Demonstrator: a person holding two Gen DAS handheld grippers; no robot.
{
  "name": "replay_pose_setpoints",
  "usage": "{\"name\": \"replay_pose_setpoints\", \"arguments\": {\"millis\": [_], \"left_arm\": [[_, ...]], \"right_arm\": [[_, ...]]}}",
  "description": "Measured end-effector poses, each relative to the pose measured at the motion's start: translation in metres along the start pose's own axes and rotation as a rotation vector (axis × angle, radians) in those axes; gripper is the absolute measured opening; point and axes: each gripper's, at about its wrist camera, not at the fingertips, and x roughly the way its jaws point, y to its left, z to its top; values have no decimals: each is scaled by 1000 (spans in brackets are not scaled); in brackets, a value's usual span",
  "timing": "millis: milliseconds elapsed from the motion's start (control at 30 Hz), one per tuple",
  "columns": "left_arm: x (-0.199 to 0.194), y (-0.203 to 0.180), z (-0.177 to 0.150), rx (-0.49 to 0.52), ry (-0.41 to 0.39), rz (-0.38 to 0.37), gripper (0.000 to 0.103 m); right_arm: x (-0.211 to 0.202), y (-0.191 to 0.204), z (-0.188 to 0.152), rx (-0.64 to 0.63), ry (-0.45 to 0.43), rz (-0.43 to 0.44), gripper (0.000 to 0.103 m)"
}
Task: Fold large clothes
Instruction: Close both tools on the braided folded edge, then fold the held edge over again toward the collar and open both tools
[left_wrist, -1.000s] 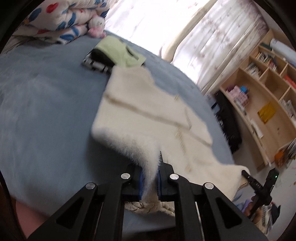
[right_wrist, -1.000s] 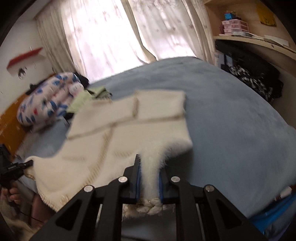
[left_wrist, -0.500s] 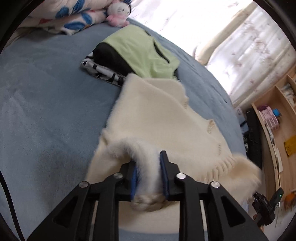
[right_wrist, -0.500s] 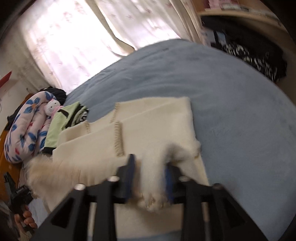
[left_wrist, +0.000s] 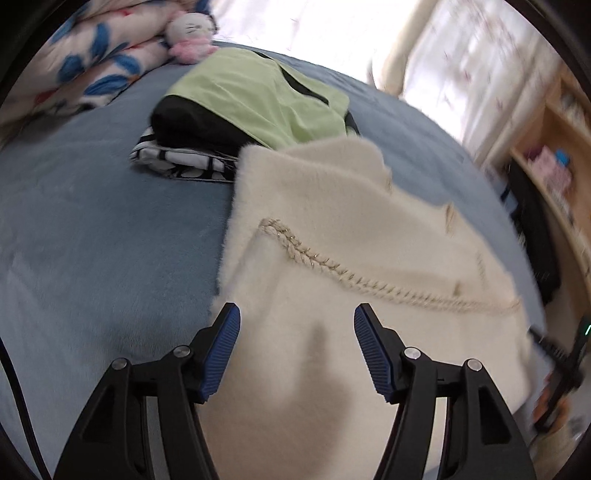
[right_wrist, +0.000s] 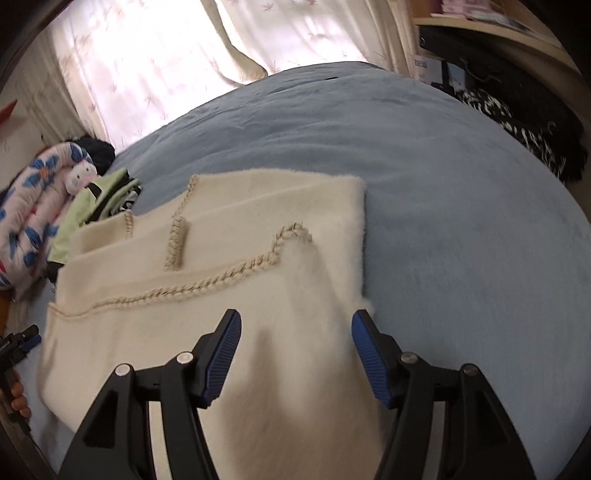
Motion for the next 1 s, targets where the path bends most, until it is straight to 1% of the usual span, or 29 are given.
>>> {"name": "replay_pose_setpoints", "arguments": {"millis": [133, 267, 367, 433, 467, 500, 533, 567, 600, 633, 667, 733, 767, 867, 933, 1000], "left_arm": [[19, -10, 11, 104, 2, 56, 63], [33, -12, 23, 172, 4, 110, 63], [49, -8, 28, 187, 60, 119, 63], [56, -2, 29, 169, 81, 95, 63], [58, -1, 28, 167, 79, 90, 63], [57, 0, 27, 167, 68, 86, 58], [55, 0, 26, 172, 50, 102, 48], [53, -1, 24, 176, 35, 120, 42], [49, 0, 21, 176, 12, 146, 29], [44, 1, 19, 168, -11, 155, 18], [38, 1, 16, 158, -29, 152, 16], [25, 0, 11, 143, -65, 147, 7], [17, -3, 6, 145, -88, 148, 7], [-14, -21, -4, 179, -190, 193, 7], [-38, -33, -6, 181, -277, 219, 7], [-60, -44, -4, 182, -348, 226, 7]], "right_arm": [[17, 5, 15, -38, 18, -7, 62], [33, 7, 24, -56, 43, -12, 63], [42, 6, 26, -60, 62, -7, 63], [45, 7, 23, -79, 70, -9, 62], [46, 9, 20, -93, 66, -16, 54], [47, 11, 18, -108, 71, -14, 30], [48, 13, 14, -115, 79, -14, 21], [44, 15, 10, -122, 56, -34, 18], [40, 17, 7, -129, 42, -45, 12], [35, 20, 2, -137, 21, -61, 11], [31, 22, -2, -140, 6, -71, 10], [18, 26, -12, -143, -30, -95, 9], [12, 28, -14, -144, -46, -103, 8], [-15, 33, -22, -148, -122, -114, 8], [-37, 35, -20, -140, -182, -117, 8], [-57, 34, -13, -118, -239, -120, 8]]}}
